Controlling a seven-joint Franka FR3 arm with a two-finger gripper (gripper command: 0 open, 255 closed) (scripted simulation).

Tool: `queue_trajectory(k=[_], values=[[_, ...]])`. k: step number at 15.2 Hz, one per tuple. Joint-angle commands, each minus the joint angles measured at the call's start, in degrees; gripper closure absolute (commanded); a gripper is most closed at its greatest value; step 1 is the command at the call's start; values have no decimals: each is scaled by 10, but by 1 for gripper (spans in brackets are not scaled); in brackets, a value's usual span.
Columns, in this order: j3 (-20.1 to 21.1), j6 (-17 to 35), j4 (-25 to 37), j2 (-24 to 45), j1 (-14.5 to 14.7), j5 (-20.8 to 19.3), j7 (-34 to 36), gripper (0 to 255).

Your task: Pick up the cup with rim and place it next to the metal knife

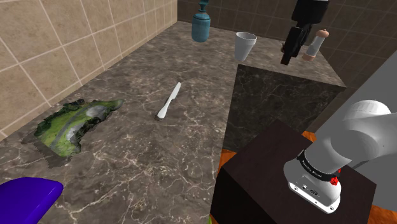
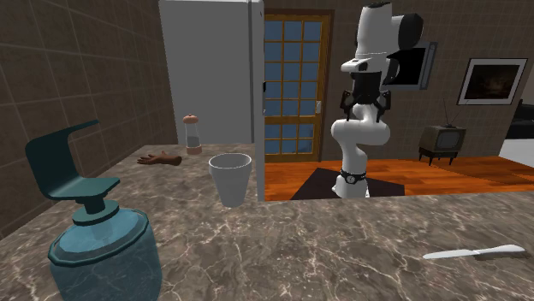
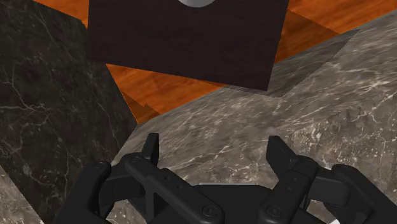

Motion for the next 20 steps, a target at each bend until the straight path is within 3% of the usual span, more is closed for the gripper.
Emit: queue_trajectory(k=[1, 11, 20], values=[[0, 0, 0, 0, 0, 0, 0, 0], [-57, 91, 97, 186, -28, -51, -74, 0], [-98, 130, 244, 368, -46, -65, -134, 0]])
